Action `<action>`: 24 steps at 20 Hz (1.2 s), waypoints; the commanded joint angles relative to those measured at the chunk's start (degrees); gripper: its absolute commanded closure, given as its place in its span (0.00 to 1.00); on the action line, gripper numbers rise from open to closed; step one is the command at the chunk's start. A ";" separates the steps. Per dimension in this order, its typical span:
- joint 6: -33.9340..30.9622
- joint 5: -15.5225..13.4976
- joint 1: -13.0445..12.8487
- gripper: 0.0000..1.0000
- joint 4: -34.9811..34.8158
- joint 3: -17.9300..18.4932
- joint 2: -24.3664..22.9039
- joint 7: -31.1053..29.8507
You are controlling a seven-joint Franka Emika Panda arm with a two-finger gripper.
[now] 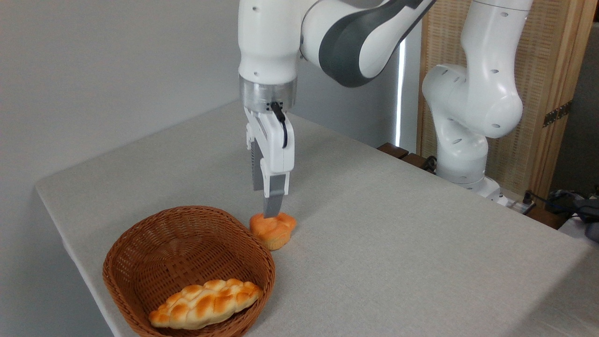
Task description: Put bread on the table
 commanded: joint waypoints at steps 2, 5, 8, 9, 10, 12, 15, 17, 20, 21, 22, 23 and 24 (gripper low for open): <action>-4.93 -0.19 -0.19 0.00 8.00 0.33 2.04 -10.13; -17.22 0.07 -0.27 0.00 20.12 -0.20 8.10 -16.57; -24.54 0.60 1.03 0.00 28.14 -1.16 12.24 -18.60; -24.64 0.60 3.31 0.00 29.37 -3.17 12.86 -20.00; -24.64 0.60 5.85 0.00 30.60 -6.33 13.47 -22.36; -24.64 1.03 8.33 0.00 32.28 -10.21 14.53 -26.93; -24.73 2.97 8.34 0.00 32.64 -10.66 14.62 -28.09; -25.17 3.06 8.60 0.00 33.95 -11.45 14.88 -28.80; -27.44 3.15 10.01 0.00 36.14 -11.37 14.88 -28.97; -28.85 3.06 10.01 0.00 37.29 -11.19 14.97 -28.97; -29.47 3.06 10.01 0.00 37.56 -11.28 15.06 -28.97; -29.48 3.06 10.01 0.00 37.47 -11.37 15.06 -28.97; -29.48 3.06 10.01 0.00 37.56 -11.37 15.06 -28.97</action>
